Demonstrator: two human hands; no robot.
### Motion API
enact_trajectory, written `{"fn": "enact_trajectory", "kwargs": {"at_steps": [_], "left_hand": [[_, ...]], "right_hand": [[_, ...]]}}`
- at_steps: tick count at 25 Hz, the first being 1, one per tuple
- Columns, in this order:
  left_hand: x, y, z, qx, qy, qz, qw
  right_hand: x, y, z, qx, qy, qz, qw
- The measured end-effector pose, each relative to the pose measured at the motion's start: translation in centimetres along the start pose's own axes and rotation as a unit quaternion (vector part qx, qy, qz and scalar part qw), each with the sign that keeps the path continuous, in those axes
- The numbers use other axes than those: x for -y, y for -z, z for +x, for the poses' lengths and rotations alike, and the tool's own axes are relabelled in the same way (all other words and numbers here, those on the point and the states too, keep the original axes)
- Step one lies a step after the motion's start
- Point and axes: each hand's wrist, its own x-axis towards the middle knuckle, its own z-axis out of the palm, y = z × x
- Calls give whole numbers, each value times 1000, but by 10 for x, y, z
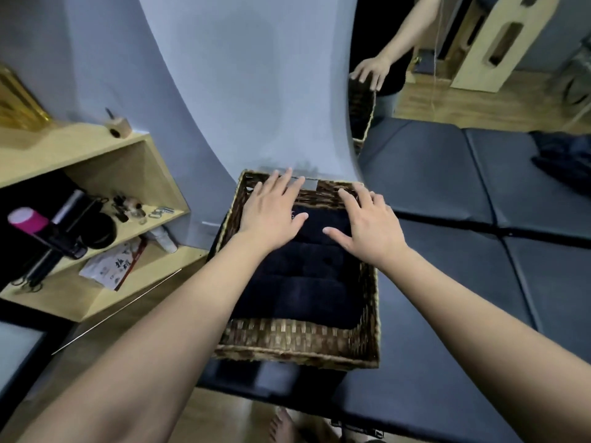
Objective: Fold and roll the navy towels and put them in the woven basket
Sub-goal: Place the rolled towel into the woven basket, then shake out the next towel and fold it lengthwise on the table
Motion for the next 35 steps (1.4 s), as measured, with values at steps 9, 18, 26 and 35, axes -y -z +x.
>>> {"fn": "enact_trajectory", "kwargs": {"at_steps": [9, 18, 26, 35], "left_hand": [[-63, -21, -2, 23, -62, -41, 997], [-195, -23, 15, 28, -177, 30, 983], [-414, -58, -19, 55, -285, 37, 956], [-633, -76, -54, 56, -413, 8, 909]], "right_hand": [[-46, 14, -33, 0, -58, -1, 998], [-156, 38, -129, -21, -125, -16, 992], [-310, 67, -307, 13, -239, -38, 970], [-422, 109, -484, 5, -397, -34, 917]]}}
